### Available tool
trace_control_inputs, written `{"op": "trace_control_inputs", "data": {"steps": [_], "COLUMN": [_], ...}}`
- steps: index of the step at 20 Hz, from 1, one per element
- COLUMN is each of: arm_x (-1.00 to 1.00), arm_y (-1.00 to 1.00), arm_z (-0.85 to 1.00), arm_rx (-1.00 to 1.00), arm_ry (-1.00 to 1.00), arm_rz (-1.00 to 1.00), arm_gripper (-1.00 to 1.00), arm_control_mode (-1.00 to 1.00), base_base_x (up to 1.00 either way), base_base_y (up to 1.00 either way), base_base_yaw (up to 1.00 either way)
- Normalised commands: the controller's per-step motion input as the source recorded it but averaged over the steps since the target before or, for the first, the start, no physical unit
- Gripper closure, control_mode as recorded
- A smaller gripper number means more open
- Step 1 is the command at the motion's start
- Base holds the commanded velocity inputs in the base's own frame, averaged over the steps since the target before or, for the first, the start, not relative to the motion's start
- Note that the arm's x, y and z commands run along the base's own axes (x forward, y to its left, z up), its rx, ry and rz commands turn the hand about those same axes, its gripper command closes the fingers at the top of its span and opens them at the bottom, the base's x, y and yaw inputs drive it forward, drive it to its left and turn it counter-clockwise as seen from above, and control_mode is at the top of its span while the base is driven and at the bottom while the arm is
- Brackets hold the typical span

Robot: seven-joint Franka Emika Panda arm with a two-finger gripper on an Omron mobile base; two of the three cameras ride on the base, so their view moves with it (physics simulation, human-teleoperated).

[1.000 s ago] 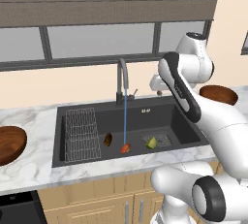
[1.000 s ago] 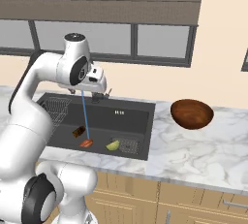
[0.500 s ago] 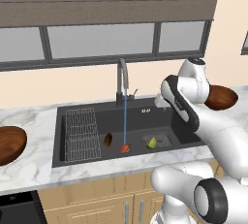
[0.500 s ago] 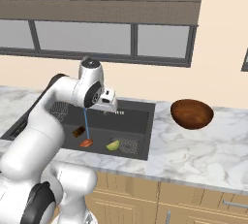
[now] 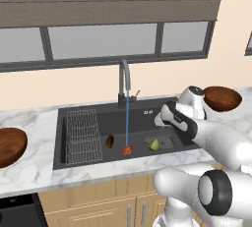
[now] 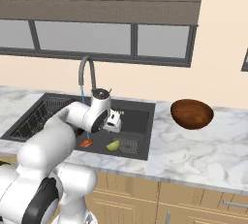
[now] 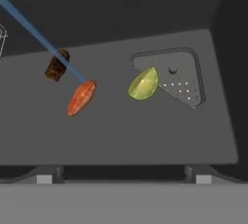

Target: Pick the sweet potatos from the sink and place them in one bowl. Place the lemon wedge in the other bowl. Then turn off the sink faucet.

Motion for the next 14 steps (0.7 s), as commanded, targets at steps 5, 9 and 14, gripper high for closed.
{"op": "trace_control_inputs", "data": {"steps": [5,9,14], "arm_x": [0.60,0.54,0.32], "arm_y": [0.00,0.00,0.00], "arm_z": [-0.56,-0.41,-0.61], "arm_rx": [0.05,0.00,0.01], "arm_ry": [0.03,0.13,0.06], "arm_rz": [-0.04,-0.04,0.00], "arm_gripper": [-1.00,-1.00,-1.00], "arm_control_mode": [-1.00,-1.00,-1.00], "base_base_x": [0.00,0.00,0.00], "base_base_y": [0.00,0.00,0.00], "base_base_yaw": [0.00,0.00,0.00]}}
